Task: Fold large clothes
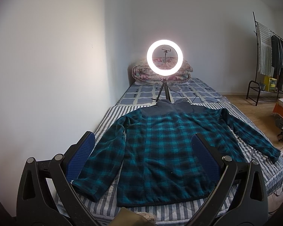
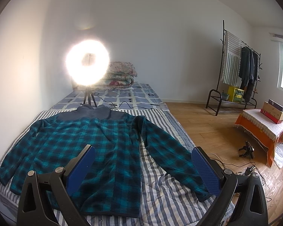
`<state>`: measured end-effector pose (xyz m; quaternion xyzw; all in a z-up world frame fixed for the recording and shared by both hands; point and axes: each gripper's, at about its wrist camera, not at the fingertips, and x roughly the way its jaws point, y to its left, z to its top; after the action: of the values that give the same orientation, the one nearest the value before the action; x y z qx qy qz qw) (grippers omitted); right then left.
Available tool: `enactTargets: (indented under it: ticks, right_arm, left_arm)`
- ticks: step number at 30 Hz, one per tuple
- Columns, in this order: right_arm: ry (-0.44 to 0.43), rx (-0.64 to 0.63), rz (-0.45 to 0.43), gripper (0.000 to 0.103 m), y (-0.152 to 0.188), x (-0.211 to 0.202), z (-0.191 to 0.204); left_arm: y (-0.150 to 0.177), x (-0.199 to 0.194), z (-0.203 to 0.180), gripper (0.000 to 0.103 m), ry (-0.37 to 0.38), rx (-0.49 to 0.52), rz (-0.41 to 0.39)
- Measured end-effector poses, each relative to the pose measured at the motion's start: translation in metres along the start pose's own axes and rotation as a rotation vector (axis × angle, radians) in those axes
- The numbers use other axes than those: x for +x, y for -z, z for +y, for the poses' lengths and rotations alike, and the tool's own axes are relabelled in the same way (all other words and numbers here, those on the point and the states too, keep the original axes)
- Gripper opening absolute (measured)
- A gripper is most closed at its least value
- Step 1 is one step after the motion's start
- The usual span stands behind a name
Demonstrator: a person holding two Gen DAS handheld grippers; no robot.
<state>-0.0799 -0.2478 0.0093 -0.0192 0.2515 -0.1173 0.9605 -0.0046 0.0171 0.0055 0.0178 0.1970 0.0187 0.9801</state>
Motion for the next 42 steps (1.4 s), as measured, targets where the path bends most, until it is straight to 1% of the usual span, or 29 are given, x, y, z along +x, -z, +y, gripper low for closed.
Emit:
enactTargets:
  ticks: [42]
  right_arm:
    - [-0.003, 0.002, 0.0, 0.103, 0.0007, 0.0013, 0.003]
  left_arm:
    - [-0.001, -0.0008, 0.0029, 0.103, -0.008, 0.004, -0.01]
